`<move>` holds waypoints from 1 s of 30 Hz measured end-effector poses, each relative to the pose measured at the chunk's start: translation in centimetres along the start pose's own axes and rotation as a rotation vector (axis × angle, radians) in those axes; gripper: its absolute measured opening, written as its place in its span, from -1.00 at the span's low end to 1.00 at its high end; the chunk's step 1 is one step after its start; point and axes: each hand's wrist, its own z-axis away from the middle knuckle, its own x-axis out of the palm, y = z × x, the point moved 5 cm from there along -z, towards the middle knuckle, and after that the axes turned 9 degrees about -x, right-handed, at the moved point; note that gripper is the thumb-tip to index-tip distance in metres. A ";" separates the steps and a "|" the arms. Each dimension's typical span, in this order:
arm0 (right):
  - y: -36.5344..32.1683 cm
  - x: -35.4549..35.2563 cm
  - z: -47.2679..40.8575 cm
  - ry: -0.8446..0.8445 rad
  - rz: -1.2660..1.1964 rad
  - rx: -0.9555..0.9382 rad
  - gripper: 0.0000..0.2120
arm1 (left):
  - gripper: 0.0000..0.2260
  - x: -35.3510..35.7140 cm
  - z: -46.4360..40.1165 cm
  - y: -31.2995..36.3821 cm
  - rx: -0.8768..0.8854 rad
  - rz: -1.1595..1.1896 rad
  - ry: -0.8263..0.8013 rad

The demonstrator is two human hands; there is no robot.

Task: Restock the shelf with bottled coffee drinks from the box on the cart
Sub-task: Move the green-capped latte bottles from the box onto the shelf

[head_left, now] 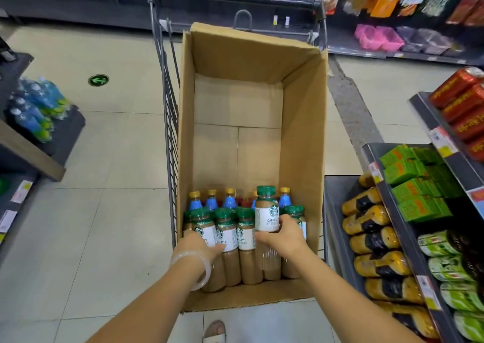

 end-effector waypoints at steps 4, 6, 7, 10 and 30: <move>0.2 1.0 0.8 -0.011 0.004 0.015 -0.52 | -0.34 1.0 -0.5 -0.7 -0.010 0.115 0.011; 0.5 1.5 1.1 -0.011 0.013 0.016 -0.46 | -0.38 1.1 -0.8 -0.9 -0.012 0.156 0.009; 0.5 1.7 1.2 -0.012 0.015 0.015 -0.44 | -0.40 1.1 -1.0 -1.0 -0.009 0.185 0.006; 0.1 1.6 1.7 -0.003 -0.013 0.008 -0.44 | -0.46 0.9 -0.9 -1.0 0.005 0.298 0.018; 0.2 -22.9 18.1 0.679 -0.225 -0.223 -0.49 | -0.52 1.1 26.8 17.5 0.932 0.493 0.022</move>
